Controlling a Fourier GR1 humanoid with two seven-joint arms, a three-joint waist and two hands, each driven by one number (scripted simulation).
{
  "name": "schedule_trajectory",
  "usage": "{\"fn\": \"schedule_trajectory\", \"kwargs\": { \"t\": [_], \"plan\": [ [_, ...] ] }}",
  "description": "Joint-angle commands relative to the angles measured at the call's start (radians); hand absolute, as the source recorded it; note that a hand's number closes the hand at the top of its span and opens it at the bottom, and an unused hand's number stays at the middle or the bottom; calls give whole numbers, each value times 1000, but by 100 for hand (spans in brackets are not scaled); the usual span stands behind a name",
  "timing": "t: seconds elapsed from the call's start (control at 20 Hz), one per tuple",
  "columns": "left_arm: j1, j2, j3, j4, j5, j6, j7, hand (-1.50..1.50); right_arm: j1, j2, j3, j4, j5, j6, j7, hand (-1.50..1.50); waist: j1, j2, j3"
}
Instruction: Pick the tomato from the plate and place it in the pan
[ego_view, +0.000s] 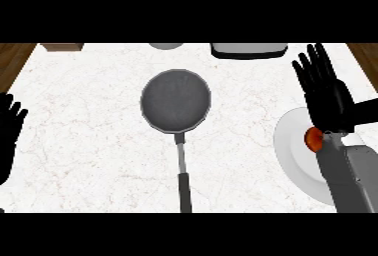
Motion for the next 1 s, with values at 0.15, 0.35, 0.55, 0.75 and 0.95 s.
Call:
{"fn": "schedule_trajectory", "kwargs": {
  "t": [0.15, 0.35, 0.55, 0.75, 0.95],
  "plan": [
    [-69, -36, -64, -18, -23, 1, 19, 0, -107, -119, 25, -91, -189, 508, -71, 150, 25, 7, 0],
    [-64, -94, -126, -22, -3, -20, 39, 0, -60, -334, -10, -84, -70, 766, -206, 150, -13, 21, 1],
    [-98, -108, -130, -31, -5, 5, 59, 0, -14, -422, -140, -35, -2, 927, -447, -150, -20, 29, 9],
    [-110, -107, -137, -28, -3, -10, 65, 0, 8, -508, -240, 36, 129, 951, -585, -150, 6, 35, 9],
    [-127, -112, -149, -32, -2, -9, 87, 0, 1, -581, -261, -6, 226, 953, -702, -150, 22, 28, 8]
  ]
}}
